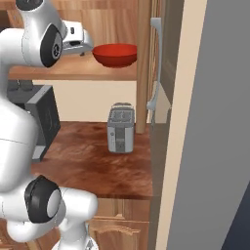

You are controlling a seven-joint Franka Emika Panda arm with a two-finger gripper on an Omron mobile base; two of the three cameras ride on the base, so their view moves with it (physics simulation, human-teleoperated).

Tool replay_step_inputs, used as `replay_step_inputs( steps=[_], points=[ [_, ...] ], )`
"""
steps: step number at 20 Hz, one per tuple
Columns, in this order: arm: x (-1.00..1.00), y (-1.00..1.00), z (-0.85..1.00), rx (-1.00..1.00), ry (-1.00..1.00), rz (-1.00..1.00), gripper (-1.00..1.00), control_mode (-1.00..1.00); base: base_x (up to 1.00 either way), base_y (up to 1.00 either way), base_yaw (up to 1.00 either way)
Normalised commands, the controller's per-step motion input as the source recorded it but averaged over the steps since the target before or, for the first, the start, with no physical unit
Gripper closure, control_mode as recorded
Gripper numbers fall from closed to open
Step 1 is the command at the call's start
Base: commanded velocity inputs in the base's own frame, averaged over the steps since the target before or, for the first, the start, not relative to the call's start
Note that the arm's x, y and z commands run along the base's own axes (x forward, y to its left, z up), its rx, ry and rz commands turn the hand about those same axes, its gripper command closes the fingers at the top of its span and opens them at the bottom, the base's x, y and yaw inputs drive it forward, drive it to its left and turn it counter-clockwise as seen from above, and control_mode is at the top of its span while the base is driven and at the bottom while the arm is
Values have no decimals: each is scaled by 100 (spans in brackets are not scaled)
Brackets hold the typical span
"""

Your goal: Move the bowls from the cabinet to the plates on the dining table.

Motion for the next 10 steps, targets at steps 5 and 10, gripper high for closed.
replay_step_inputs(
  steps=[5, 10],
  points=[
    [27, -8, -1, -2, 0, 0, -100, -100, 0, 0, 0],
    [36, -7, 0, 0, 0, 0, -100, -100, 0, 0, 0]
  ],
)
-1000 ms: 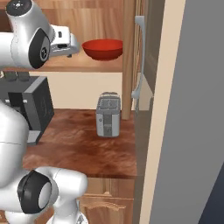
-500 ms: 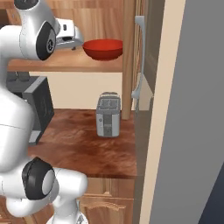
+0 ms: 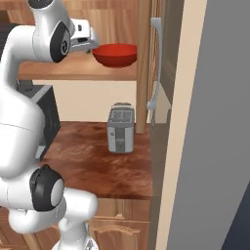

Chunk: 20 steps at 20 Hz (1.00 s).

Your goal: Move the bowls from the cabinet to the plates on the dining table.

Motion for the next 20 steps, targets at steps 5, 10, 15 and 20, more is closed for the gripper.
replay_step_inputs(
  steps=[5, 10, 15, 20],
  points=[
    [38, -1, -19, 0, -3, 0, -100, -100, 0, 0, 0],
    [28, 0, -20, 0, -8, 0, -100, -100, 0, 0, 0],
    [27, 0, -2, -2, -13, 0, -100, -100, 0, 0, 0],
    [23, 0, 0, -2, -12, 0, -100, -100, 0, 0, 0]
  ],
)
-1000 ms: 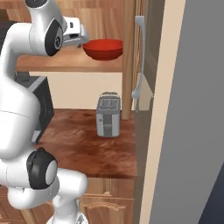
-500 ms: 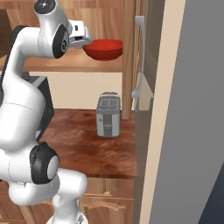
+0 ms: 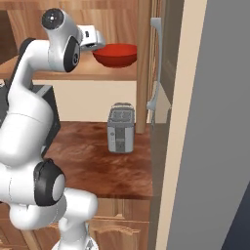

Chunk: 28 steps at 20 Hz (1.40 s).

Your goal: Move the bowls from the cabinet to the plates on the dining table.

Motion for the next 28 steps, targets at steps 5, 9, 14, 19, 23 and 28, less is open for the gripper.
replay_step_inputs(
  steps=[5, 9, 14, 19, 23, 28],
  points=[
    [11, -1, 0, -1, -6, 0, -100, -100, 0, 0, 0],
    [0, 0, 0, 0, 0, 0, -100, -100, 0, 0, 0],
    [-1, -7, 9, 0, 7, 0, -100, -100, 0, 0, 0],
    [0, -29, 24, 0, 7, 0, -100, -100, 0, 0, 0],
    [0, -39, 2, 0, 2, 0, -100, -100, 0, 0, 0],
    [4, -23, -5, 0, 0, 0, -100, -100, 0, 0, 0]
  ],
)
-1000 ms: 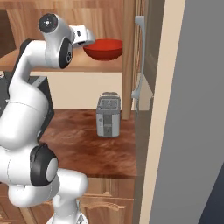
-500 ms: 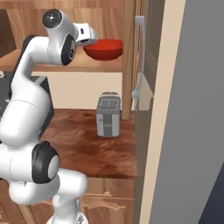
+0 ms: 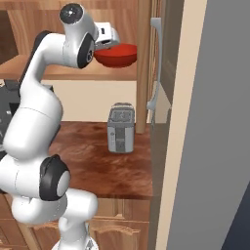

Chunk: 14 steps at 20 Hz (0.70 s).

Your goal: Move the bowls from the cabinet to the plates on the dining table.

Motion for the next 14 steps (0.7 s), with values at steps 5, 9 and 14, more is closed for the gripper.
replay_step_inputs(
  steps=[5, 9, 14],
  points=[
    [0, -6, -15, 0, 3, 0, -100, -100, 0, 0, 0],
    [0, 0, -3, 0, 0, 8, -100, -100, 0, 0, 0],
    [0, 0, 0, -6, 0, 14, -100, -100, 0, 0, 0]
  ],
)
